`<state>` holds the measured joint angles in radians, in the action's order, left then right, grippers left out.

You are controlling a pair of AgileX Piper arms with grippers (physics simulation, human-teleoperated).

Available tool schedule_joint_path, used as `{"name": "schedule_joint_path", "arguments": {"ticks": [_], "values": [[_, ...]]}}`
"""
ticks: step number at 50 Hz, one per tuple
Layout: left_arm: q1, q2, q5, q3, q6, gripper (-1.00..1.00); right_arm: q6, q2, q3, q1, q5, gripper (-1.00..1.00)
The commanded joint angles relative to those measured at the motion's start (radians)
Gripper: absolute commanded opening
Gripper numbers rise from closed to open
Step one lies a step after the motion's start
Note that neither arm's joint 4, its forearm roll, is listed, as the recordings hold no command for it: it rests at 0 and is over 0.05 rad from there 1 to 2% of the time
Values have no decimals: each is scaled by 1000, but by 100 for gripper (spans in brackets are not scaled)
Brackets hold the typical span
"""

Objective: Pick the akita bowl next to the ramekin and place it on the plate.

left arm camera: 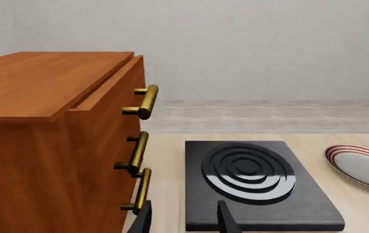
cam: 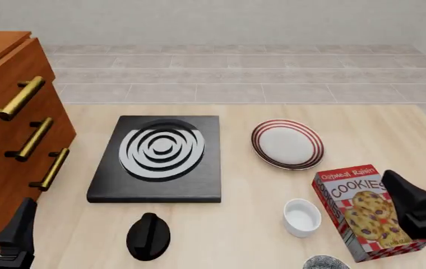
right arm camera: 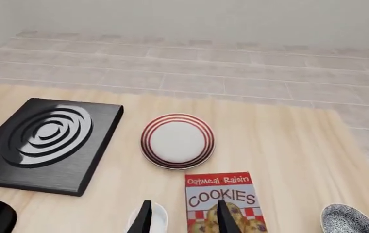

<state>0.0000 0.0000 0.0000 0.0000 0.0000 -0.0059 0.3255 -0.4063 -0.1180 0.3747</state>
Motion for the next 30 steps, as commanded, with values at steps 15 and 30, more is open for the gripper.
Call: {"name": "schedule_joint_path", "arguments": {"ticks": [15,30], "values": [[0,0,0,0,0,100,55,112,-150,-34,191,100],[0,0,0,0,0,100,69,62,-172,-74,349,100]]}}
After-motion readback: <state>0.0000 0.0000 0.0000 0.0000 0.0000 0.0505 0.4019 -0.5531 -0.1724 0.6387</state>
